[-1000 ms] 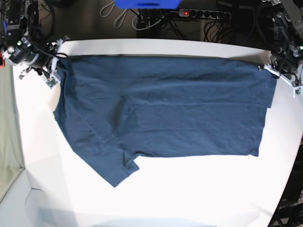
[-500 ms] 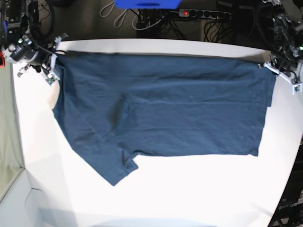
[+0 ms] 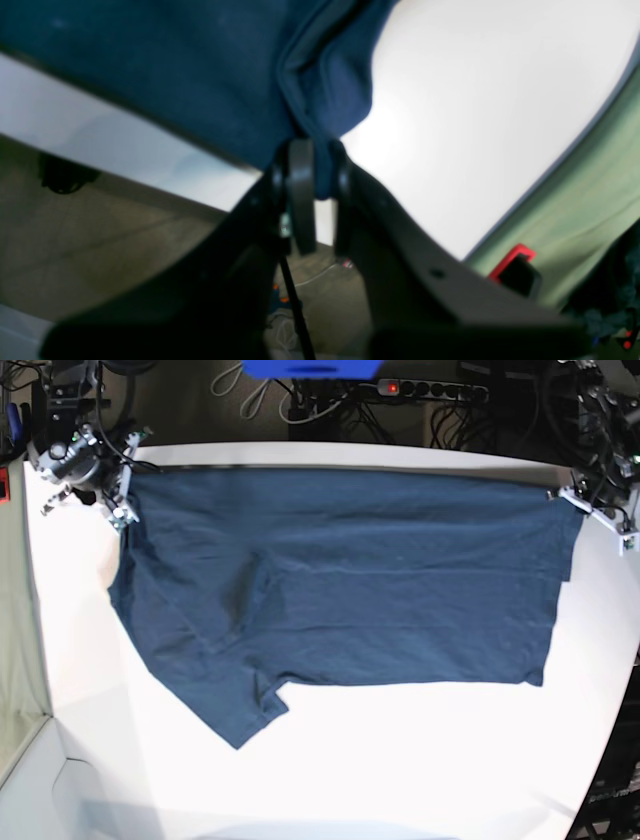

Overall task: Layout the t-shirt on the table in an organized manner, then fold the t-shirt properly
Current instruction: 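Lay the shirt flat with both grippers and release the edge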

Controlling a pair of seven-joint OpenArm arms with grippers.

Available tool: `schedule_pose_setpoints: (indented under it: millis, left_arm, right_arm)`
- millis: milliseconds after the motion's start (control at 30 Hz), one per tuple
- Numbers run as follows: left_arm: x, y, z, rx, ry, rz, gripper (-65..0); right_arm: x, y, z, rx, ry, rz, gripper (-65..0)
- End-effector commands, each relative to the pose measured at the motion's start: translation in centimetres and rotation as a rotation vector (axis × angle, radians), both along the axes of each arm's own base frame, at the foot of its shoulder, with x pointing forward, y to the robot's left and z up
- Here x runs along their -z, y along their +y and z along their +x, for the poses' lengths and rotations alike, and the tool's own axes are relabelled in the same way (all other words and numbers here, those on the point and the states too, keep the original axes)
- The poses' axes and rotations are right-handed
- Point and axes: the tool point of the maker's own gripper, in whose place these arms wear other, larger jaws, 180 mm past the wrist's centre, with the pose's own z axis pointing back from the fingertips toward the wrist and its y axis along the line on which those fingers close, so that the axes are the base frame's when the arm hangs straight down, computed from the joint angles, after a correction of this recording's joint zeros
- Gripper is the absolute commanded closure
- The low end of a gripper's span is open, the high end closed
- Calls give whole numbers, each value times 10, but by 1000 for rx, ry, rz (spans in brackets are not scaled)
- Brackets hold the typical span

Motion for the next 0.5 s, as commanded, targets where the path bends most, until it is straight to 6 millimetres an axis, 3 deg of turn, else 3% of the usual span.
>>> schedule_pose_setpoints:
  millis: [0, 200, 367, 467]
  left_arm:
    - [-10, 7, 6, 3, -29, 30, -1]
    - [-10, 5, 5, 30, -23, 31, -1]
    - [-9, -1, 6, 129, -13, 37, -5]
    - [-9, -2, 6, 140, -11, 39, -6]
  right_arm:
    - [-6, -4, 4, -8, -20, -14, 0]
    - [-6, -4, 4, -8, -20, -13, -17]
    - [-7, -3, 4, -9, -21, -13, -186]
    - [-8, -3, 4, -11, -24, -14, -247]
